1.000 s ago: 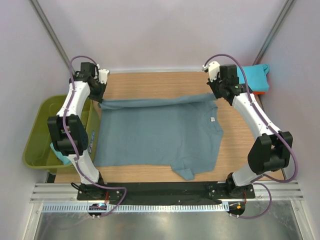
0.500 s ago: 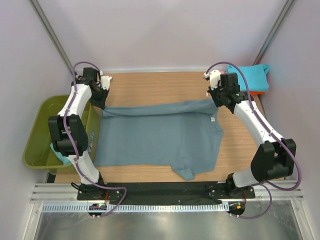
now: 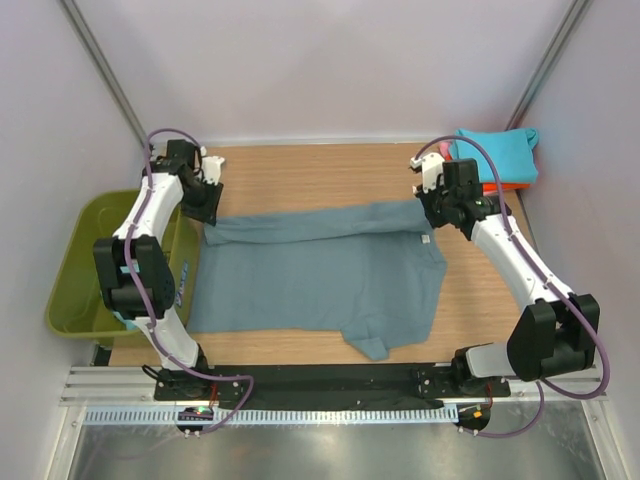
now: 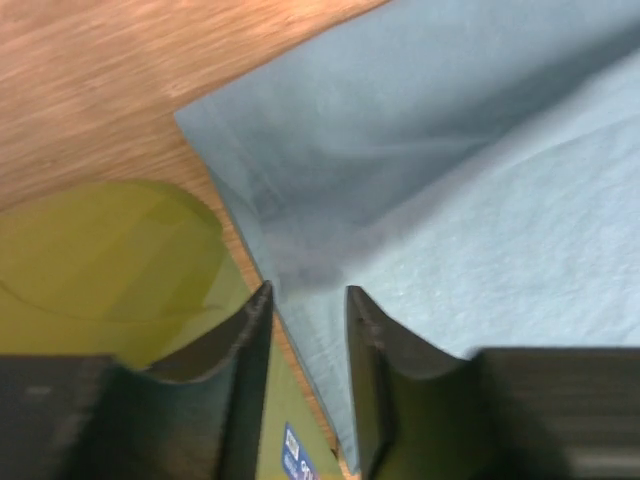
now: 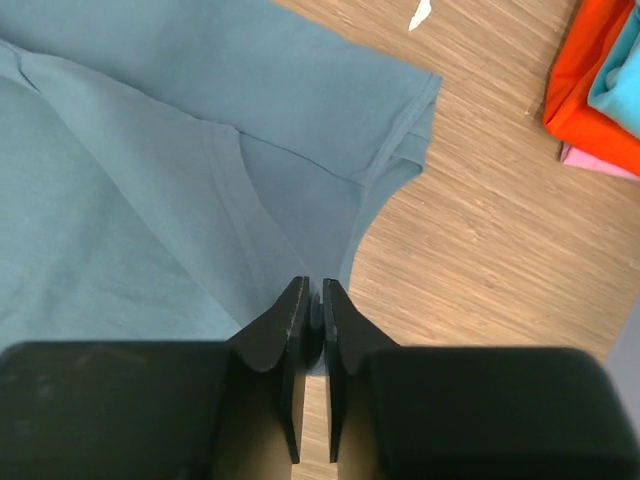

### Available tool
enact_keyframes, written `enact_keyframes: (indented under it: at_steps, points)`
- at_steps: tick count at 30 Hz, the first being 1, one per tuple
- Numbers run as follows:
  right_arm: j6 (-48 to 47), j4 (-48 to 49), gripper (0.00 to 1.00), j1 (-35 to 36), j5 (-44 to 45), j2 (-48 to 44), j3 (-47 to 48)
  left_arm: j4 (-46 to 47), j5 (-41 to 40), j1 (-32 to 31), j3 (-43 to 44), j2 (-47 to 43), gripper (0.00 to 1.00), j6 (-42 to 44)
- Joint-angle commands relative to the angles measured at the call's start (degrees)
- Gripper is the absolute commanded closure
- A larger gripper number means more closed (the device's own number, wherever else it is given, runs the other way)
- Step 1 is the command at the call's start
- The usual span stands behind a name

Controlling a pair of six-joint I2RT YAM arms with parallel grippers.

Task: Fold and stack the t-shirts
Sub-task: Fold the tshirt

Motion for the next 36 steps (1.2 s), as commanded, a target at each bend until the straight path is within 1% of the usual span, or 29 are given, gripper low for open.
enact_keyframes:
  at_steps: [1,3,4,6,7,10,11,13,14,15,17,18,20,21,22,24,27,29,30,33,36]
  points:
    - [1.0,0.77,0.82,0.3,-1.36,-1.66,3.15,2.58,-0.76,-0.11,1.77,-4.14,0.61,-0.65]
    - [1.18,-0.02,0.71,0.39,-2.68,-1.57,4.83,5.04,-1.72,-0.72,2.2,-6.6,0.57,-1.27]
    - [1.44,-0.2,0.63,0.39,-3.03,-1.66,6.49,5.49,-2.33,-1.07,2.81,-7.13,0.56,-1.36]
    - [2.14,-0.02,0.59,0.3,-4.08,-1.58,8.17,6.72,-3.56,-1.52,4.92,-7.84,0.55,-1.71]
    - [2.84,0.15,0.59,0.3,-4.18,-1.49,9.48,7.07,-3.75,-3.26,5.63,-7.67,0.53,-2.23]
    - [3.12,1.03,0.59,0.3,-4.35,0.27,11.16,7.34,-4.1,-4.76,8.97,-4.6,0.53,-3.46]
    - [2.77,1.64,0.59,0.3,-4.18,2.1,11.34,6.73,-4.19,-5.55,10.02,-3.46,0.53,-3.73]
    - [2.68,2.35,0.59,0.22,-3.74,4.56,12.04,6.11,-4.36,-6.26,12.56,0.93,0.53,-4.25]
    - [2.68,2.53,0.59,0.22,-3.91,7.45,12.65,5.59,-4.8,-7.13,13.79,2.69,0.54,-4.52]
    - [2.68,2.35,0.59,0.22,-4.35,9.31,13.27,4.01,-4.98,-7.49,15.2,6.71,0.54,-4.69]
    - [2.67,2.26,0.6,0.3,-4.79,12.47,15.99,2.08,-4.72,-8.28,20.38,10.94,0.58,-4.96]
    - [2.68,2.09,0.62,0.22,-4.62,16.06,18.09,-0.02,-4.37,-8.46,22.49,14.53,0.61,-5.31]
    - [2.85,1.3,0.64,0.04,-4.35,19.68,20.64,-3.01,-3.57,-8.64,27.49,17.98,0.64,-6.27]
    - [3.02,1.12,0.66,-0.05,-4.18,22.65,23.01,-3.64,-3.22,-8.72,28.56,19.13,0.66,-6.54]
    - [3.2,1.12,0.67,-0.22,-3.66,24.08,23.81,-4.0,-3.22,-8.72,29.36,21.14,0.67,-6.72]
    - [5.04,1.74,0.71,-0.92,-2.95,25.84,25.22,-4.7,-3.04,-8.64,30.16,21.95,0.68,-7.07]
    - [5.92,1.04,0.71,-1.1,-2.16,28.48,26.37,-4.35,-2.87,-8.72,28.75,22.04,0.68,-6.98]
    - [6.28,0.16,0.67,-1.1,-2.07,29.1,25.67,-4.44,-2.43,-8.9,28.14,22.13,0.68,-6.98]
    - [6.45,0.07,0.59,-1.02,-2.42,29.1,24.97,-4.44,-2.43,-8.9,27.52,22.22,0.68,-6.98]
    - [7.77,-0.11,0.47,-1.02,-3.03,28.66,21.02,-4.7,-2.08,-9.07,26.38,22.57,0.67,-6.81]
    - [9.35,-0.37,0.46,-1.45,-3.47,29.1,18.56,-5.49,-1.64,-9.34,26.37,23.79,0.66,-6.63]
